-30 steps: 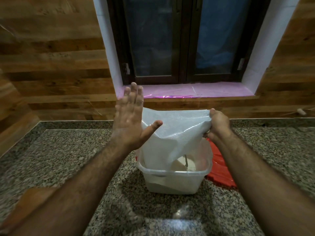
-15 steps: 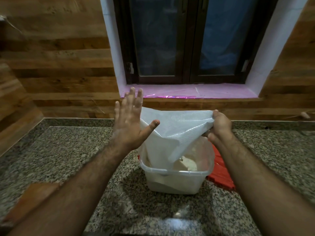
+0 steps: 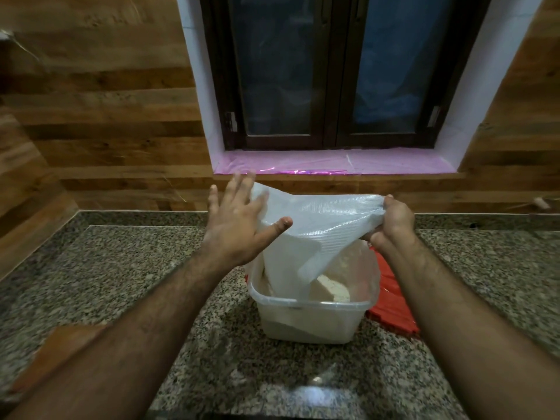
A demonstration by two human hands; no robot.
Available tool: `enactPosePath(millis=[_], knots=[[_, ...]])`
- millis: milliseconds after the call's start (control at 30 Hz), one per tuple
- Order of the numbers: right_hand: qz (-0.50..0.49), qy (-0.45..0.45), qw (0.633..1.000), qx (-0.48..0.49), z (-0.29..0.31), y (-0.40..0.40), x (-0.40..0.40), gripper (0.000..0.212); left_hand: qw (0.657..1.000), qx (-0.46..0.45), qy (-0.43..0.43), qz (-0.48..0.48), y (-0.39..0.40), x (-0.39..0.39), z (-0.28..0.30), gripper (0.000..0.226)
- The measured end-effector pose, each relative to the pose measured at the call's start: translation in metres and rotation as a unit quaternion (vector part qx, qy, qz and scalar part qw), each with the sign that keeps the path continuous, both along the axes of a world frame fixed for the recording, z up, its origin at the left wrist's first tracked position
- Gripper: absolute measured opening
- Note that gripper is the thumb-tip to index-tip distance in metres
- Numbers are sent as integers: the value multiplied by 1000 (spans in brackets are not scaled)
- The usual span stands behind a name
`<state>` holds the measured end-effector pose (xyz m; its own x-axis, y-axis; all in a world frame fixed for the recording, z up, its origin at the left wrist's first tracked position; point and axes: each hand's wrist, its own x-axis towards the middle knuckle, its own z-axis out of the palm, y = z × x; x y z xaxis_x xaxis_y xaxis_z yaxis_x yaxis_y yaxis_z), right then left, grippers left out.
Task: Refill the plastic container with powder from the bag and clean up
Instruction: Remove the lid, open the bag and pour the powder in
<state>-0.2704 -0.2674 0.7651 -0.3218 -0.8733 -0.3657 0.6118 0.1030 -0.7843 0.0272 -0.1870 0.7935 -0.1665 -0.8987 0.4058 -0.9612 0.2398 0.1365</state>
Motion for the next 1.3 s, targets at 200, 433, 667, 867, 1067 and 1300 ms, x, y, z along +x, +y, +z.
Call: enactPosePath(millis=[200, 433, 667, 867, 1067, 1300], knots=[[2, -8, 1000, -19, -1, 3, 1, 16, 978, -12, 203, 40, -11, -3, -4, 103], [-7, -51, 998, -28, 3, 5, 2, 23, 806, 140, 570, 78, -41, -7, -3, 53], [-9, 2, 1000, -13, 22, 7, -1, 26, 852, 46, 513, 98, -56, -16, 19, 17], [-55, 274, 960, 13, 29, 0, -12, 27, 855, 13, 508, 108, -66, -7, 42, 16], [-57, 316, 947, -19, 42, 17, 1, 66, 820, 29, 555, 139, -72, 1, 26, 14], [14, 359, 927, -108, 16, 19, 7, 105, 804, 7, 580, 127, -76, 17, 14, 19]])
